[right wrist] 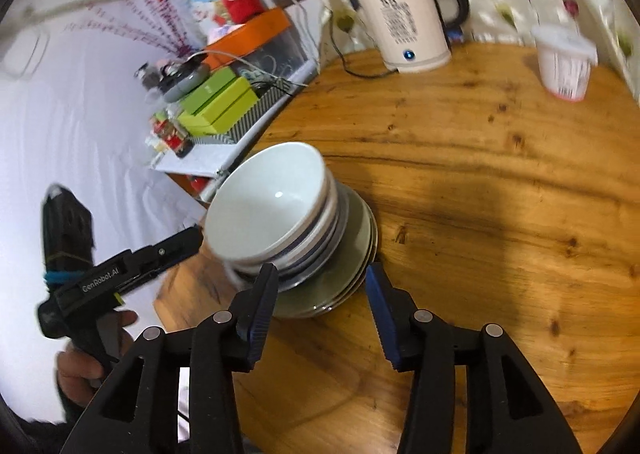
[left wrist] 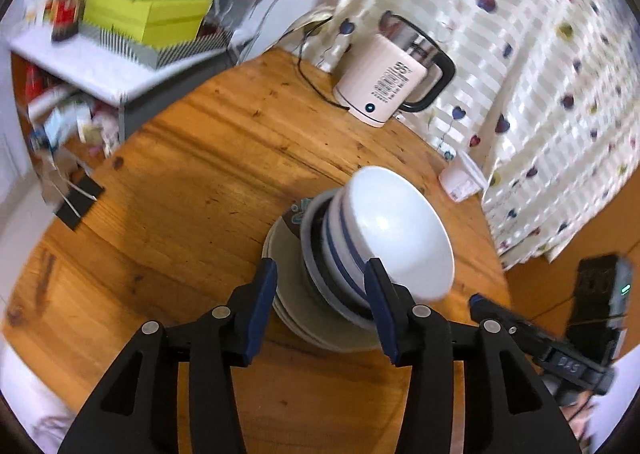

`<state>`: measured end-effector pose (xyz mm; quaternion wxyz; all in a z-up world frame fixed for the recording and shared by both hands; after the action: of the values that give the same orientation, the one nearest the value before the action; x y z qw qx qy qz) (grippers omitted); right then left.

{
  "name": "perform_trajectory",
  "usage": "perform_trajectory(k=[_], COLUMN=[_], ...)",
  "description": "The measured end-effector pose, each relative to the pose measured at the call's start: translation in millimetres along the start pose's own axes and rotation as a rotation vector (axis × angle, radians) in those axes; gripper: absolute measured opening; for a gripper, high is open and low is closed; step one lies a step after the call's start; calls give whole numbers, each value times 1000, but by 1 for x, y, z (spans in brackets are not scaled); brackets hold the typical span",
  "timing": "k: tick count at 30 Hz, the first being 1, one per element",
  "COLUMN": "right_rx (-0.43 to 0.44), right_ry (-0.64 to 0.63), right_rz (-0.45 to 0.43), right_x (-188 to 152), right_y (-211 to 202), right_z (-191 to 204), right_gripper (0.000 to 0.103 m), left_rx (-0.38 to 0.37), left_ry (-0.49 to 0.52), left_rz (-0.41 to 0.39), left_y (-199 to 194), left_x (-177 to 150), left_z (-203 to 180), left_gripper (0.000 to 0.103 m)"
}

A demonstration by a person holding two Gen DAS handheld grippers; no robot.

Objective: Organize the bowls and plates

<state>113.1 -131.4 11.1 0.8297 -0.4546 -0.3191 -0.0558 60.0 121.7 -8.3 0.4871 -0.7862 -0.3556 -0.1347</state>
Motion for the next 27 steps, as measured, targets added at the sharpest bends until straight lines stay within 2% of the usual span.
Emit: perform_trajectory(k=[6,11,17,27], right_rx=[-77,-119,-160,-182], right_ry=[-127,-197,-231,-241], right_rz=[-14,-29,-41,-7], right_x=[-17,-29,-39,-48], right_y=[-11,-15,-18,-3], right_z=[30,48,56,57], right_gripper=[48,51,55,56], left_rx=[94,148,187,228], left_ry=[183,246,266,270], left_rz=[-47,-64,-69,-42], left_y=[-18,-25,-28,-18], left_x=[-23,-34,-46,-60], left_z=[-31,-42,-44,-43], left_gripper=[47,47,47,47])
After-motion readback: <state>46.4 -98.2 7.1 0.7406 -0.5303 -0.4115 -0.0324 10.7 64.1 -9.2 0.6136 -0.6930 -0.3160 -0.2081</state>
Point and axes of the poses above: each gripper's, at about its wrist camera, not at the fingertips, and y roughly the way its jaws point, z to its left, x to its top, the point moved 2 cm from there along y, roughly the way its jaws point, and after that the axes turned 2 degrees about -y, right-handed, at the moved point
